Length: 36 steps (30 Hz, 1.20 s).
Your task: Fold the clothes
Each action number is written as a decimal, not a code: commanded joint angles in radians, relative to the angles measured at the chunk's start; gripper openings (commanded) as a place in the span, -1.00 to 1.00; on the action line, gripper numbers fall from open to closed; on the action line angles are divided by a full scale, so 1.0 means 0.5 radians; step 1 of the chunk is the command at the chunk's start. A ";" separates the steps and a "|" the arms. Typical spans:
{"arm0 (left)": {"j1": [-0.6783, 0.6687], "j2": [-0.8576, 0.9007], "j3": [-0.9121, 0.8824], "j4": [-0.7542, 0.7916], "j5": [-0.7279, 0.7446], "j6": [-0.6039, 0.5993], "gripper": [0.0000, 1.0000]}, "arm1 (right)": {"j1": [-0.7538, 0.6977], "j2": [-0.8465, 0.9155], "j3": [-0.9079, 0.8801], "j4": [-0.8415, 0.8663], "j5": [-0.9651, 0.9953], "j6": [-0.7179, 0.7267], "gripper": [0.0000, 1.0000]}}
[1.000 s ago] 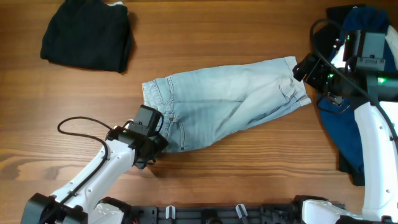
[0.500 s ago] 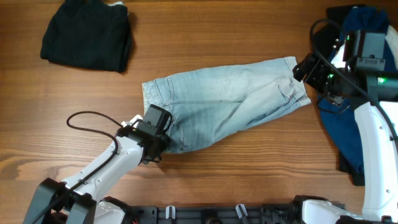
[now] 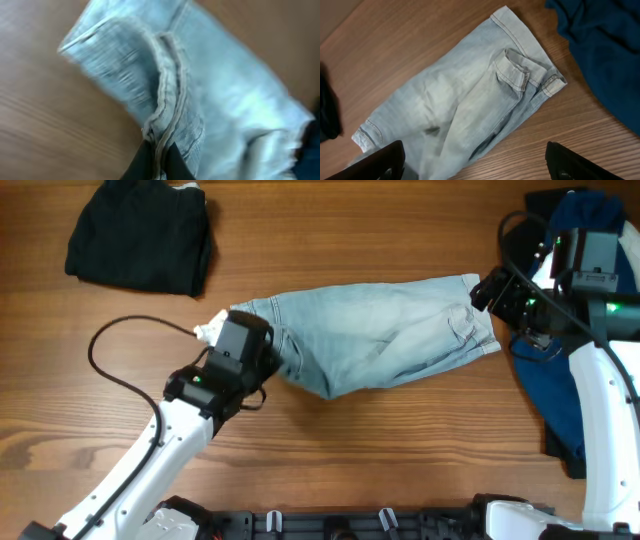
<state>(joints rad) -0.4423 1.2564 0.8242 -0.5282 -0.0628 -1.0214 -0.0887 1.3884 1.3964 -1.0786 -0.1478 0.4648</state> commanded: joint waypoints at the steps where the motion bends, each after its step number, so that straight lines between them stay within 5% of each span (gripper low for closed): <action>1: 0.050 0.034 0.022 0.203 -0.101 0.046 -0.92 | 0.007 0.084 -0.013 -0.022 0.035 -0.095 0.80; 15: 0.216 0.485 0.022 1.015 -0.207 0.037 -0.92 | 0.007 0.398 -0.282 0.244 0.043 -0.081 0.74; 23: 0.216 0.499 0.022 0.990 -0.207 0.039 -0.92 | 0.007 0.767 -0.438 0.678 0.029 0.034 -0.10; 32: 0.216 0.499 0.022 0.905 -0.208 0.040 -0.92 | 0.007 1.102 -0.439 0.877 0.029 0.071 -0.24; 36: 0.217 0.499 0.022 0.905 -0.208 0.041 -0.92 | 0.007 1.117 -0.439 0.876 0.028 0.081 -0.91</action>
<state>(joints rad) -0.3443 1.5017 0.8242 -0.0746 -0.1345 -1.0077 -0.0868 1.9133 1.1839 -0.6449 -0.1402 0.4957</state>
